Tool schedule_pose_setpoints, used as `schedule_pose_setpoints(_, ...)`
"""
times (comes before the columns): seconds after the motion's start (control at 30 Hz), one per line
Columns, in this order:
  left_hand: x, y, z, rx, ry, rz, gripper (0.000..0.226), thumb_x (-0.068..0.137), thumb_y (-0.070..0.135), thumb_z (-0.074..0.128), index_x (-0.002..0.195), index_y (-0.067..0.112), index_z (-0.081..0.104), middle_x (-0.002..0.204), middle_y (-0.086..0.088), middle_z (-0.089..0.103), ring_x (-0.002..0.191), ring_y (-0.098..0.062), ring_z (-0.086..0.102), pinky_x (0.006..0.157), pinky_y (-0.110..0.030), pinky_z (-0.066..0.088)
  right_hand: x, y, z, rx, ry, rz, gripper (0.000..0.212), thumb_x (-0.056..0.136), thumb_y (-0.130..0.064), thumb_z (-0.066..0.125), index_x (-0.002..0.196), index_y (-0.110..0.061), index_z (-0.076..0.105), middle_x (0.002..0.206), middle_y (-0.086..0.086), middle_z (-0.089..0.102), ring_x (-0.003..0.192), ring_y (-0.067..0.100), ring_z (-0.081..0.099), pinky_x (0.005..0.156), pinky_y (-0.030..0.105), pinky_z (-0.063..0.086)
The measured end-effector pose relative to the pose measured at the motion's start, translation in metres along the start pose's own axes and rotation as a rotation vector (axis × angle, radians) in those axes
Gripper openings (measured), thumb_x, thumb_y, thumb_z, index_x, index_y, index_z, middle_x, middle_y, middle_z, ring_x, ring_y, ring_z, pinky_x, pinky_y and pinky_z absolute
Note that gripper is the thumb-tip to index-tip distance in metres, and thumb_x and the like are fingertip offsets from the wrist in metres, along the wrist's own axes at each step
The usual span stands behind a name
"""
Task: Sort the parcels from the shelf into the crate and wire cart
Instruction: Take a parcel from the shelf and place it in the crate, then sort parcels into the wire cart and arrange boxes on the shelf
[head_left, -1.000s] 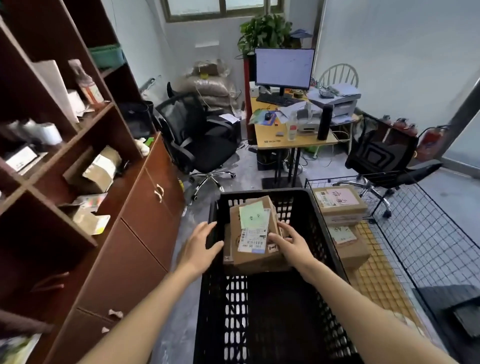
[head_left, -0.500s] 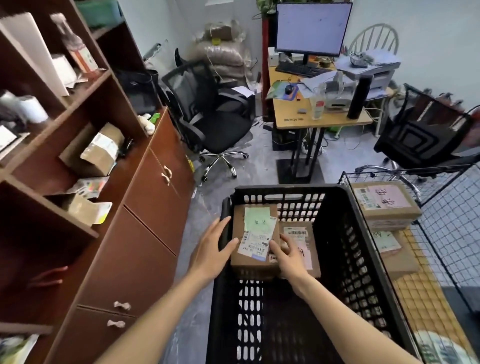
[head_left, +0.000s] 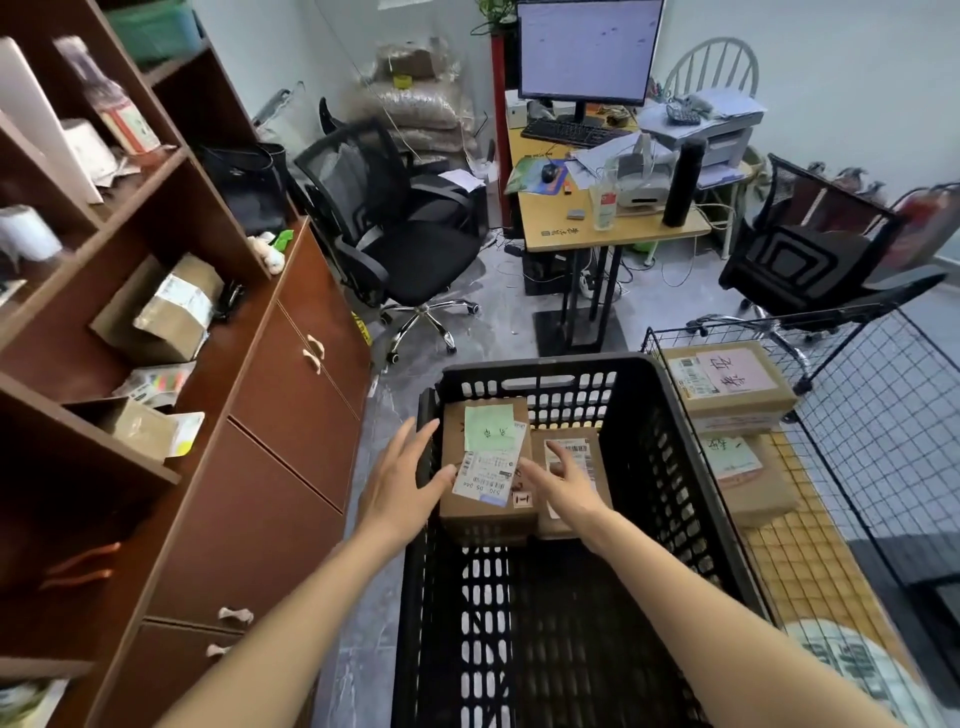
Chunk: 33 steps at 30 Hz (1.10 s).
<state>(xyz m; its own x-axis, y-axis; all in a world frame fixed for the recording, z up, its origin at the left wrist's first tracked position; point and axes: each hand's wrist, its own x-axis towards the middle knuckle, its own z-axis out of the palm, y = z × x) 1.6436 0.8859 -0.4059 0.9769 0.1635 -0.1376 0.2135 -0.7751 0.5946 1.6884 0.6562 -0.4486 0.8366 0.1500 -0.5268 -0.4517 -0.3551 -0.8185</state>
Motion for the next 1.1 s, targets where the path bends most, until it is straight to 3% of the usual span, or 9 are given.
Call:
schedule_pose_setpoints(0.2, -0.009, 0.039, -0.026, 0.139, -0.029, 0.131, 0.073, 0.096, 0.051, 0.062, 0.158, 0.033, 0.029, 0.169, 0.007, 0.015, 0.155, -0.016, 0.01, 0.124, -0.046, 0.018, -0.043, -0.035, -0.037, -0.465, 0.033, -0.215, 0.08, 0.092, -0.064, 0.059, 0.159, -0.031, 0.03, 0.162, -0.001, 0.038, 0.146, 0.021, 0.039, 0.117, 0.044, 0.038)
schedule_pose_setpoints(0.3, -0.015, 0.074, -0.039, 0.211, -0.032, 0.251, 0.073, 0.097, 0.051, 0.06, 0.159, 0.027, 0.03, 0.167, 0.004, 0.021, 0.155, -0.016, 0.014, 0.125, -0.041, 0.016, -0.078, -0.056, -0.055, -0.598, 0.104, -0.253, 0.08, 0.09, -0.069, 0.057, 0.158, -0.036, 0.03, 0.163, -0.001, 0.035, 0.145, 0.021, 0.04, 0.114, 0.047, 0.042)
schedule_pose_setpoints(0.47, -0.038, 0.137, -0.058, 0.238, -0.036, 0.449, 0.073, 0.096, 0.055, 0.058, 0.158, 0.026, 0.032, 0.165, 0.002, 0.028, 0.153, -0.018, 0.023, 0.125, -0.043, 0.022, -0.164, -0.078, -0.096, -0.83, 0.309, -0.24, 0.077, 0.091, -0.073, 0.05, 0.158, -0.044, 0.026, 0.166, -0.005, 0.026, 0.151, 0.025, 0.03, 0.118, 0.052, 0.034)
schedule_pose_setpoints(0.67, -0.109, 0.215, -0.068, 0.21, -0.109, 0.739, 0.073, 0.098, 0.058, 0.054, 0.159, 0.023, 0.031, 0.165, -0.002, 0.029, 0.151, -0.023, 0.027, 0.121, -0.042, 0.025, -0.309, -0.066, -0.132, -0.913, 0.597, -0.102, 0.076, 0.092, -0.073, 0.049, 0.158, -0.043, 0.026, 0.168, -0.006, 0.022, 0.151, 0.025, 0.029, 0.118, 0.049, 0.035)
schedule_pose_setpoints(0.9, -0.239, 0.295, -0.051, 0.164, -0.24, 1.03, 0.077, 0.095, 0.064, 0.054, 0.16, 0.034, 0.024, 0.168, 0.006, 0.021, 0.153, -0.022, 0.021, 0.122, -0.044, 0.022, -0.502, -0.021, -0.149, -0.91, 0.857, 0.115, 0.082, 0.089, -0.078, 0.049, 0.159, -0.046, 0.02, 0.169, -0.011, 0.016, 0.153, 0.022, 0.027, 0.117, 0.045, 0.032)
schedule_pose_setpoints(1.1, -0.375, 0.381, -0.036, 0.076, -0.306, 1.282, 0.079, 0.094, 0.064, 0.055, 0.16, 0.03, 0.026, 0.167, 0.004, 0.023, 0.153, -0.021, 0.023, 0.124, -0.042, 0.023, -0.676, 0.022, -0.161, -0.813, 1.114, 0.231, 0.078, 0.091, -0.071, 0.054, 0.157, -0.043, 0.026, 0.166, -0.005, 0.028, 0.15, 0.023, 0.033, 0.116, 0.048, 0.038)
